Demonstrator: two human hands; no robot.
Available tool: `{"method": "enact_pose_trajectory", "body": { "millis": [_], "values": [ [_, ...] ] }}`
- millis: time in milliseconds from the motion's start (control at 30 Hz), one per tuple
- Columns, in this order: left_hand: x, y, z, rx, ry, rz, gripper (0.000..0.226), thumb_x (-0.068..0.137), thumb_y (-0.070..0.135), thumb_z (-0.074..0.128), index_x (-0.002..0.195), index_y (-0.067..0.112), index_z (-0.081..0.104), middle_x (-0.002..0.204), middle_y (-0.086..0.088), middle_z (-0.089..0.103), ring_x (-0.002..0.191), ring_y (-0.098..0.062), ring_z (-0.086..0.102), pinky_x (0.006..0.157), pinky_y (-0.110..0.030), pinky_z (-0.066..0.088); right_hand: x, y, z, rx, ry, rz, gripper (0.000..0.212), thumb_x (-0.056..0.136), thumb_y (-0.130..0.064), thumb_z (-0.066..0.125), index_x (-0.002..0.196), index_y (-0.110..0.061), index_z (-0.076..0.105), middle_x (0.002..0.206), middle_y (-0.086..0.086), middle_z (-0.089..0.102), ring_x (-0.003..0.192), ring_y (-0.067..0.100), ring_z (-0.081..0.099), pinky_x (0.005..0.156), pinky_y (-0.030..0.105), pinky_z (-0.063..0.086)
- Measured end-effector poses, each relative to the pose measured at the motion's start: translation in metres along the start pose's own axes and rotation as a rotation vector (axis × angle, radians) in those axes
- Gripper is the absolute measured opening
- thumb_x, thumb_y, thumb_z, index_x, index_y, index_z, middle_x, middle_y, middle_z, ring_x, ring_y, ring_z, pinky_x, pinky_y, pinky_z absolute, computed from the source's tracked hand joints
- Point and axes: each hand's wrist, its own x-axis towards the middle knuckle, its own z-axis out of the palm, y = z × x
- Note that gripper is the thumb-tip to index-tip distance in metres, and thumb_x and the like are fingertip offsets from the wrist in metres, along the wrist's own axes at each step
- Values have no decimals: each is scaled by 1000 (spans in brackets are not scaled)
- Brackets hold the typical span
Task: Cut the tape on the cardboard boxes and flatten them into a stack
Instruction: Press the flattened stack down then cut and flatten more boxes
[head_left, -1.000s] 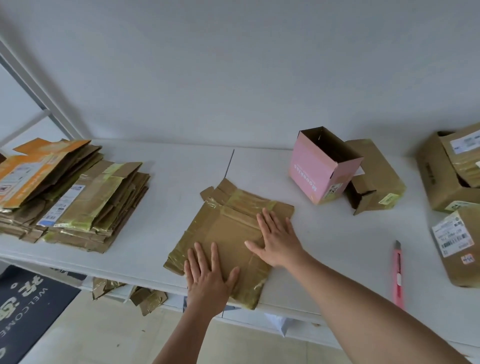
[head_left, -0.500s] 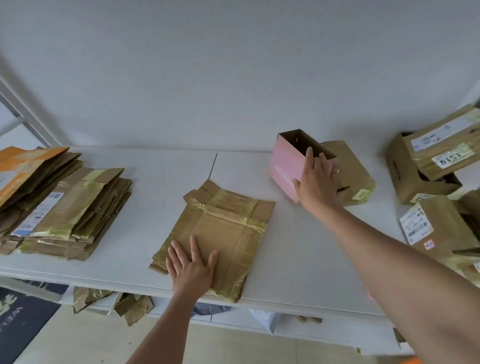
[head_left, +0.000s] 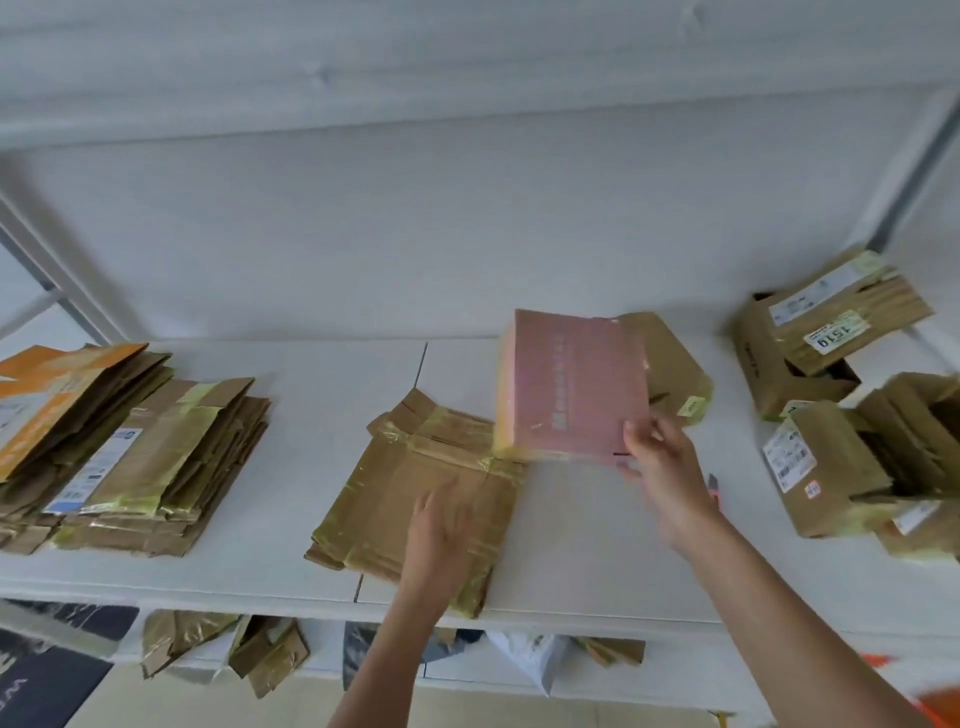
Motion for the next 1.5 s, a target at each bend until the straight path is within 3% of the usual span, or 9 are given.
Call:
{"method": "enact_pose_trajectory", "body": {
  "millis": [167,267,367,500,733,933,1033,1233,1500],
  "values": [
    [8,31,18,-371,-272,-182,55,85,51,61,136,34,53,127,-10,63,119,-28,60,104,-50,47,-46,29,-15,399,-172,469,24,103,-9,38,106,-8,62,100,11,75,95,27,69,83,53,54],
    [4,41,29,-665,-321,-342,59,91,66,46,130,24,59,95,-14,70,89,-23,72,87,-47,56,-55,50,-25,342,-180,597,29,105,-13,37,115,0,62,109,19,72,104,32,68,83,53,56],
    [2,40,43,-650,-292,-376,58,88,65,54,132,27,54,111,-5,73,98,-26,71,87,-51,57,-51,67,-35,192,-137,645,26,105,-17,44,116,0,61,111,18,72,108,30,66,79,47,59],
    [3,53,57,-643,-249,-383,48,88,44,68,129,26,51,114,-5,69,99,-29,70,84,-53,58,-36,77,-56,-473,-127,297,22,99,-22,58,96,-3,69,91,8,68,81,15,63,71,25,50],
    [5,89,91,-417,-245,-383,51,87,42,70,130,30,47,107,-1,68,91,-26,71,80,-53,59,-13,65,-123,-1659,-116,-76,65,91,-26,61,148,-34,31,123,5,45,108,19,53,76,27,51],
    [1,103,97,-343,-220,-369,28,93,39,65,115,34,48,99,1,71,81,-21,73,68,-43,62,1,62,-144,-1768,-381,-370,47,69,-40,83,105,-16,64,102,4,60,96,22,63,56,33,50],
    [-5,108,99,-331,-191,-352,13,96,37,60,106,31,54,92,2,73,77,-17,73,64,-40,62,17,71,-157,-1659,-288,-551,56,29,-18,97,72,-16,62,61,0,51,51,21,58,31,22,29],
    [-18,116,124,-333,-120,-422,48,91,50,56,130,28,39,109,-4,67,90,-28,70,68,-50,61,30,38,-140,-890,102,-477,21,83,-13,68,84,-18,48,70,-7,53,62,14,54,49,34,48],
    [-31,131,138,-520,-53,-635,73,78,55,75,129,21,37,111,-8,66,80,-31,72,55,-32,58,19,-21,-69,57,-326,-223,20,101,-3,50,116,-5,63,101,4,72,95,15,71,85,28,58]
  ]
}}
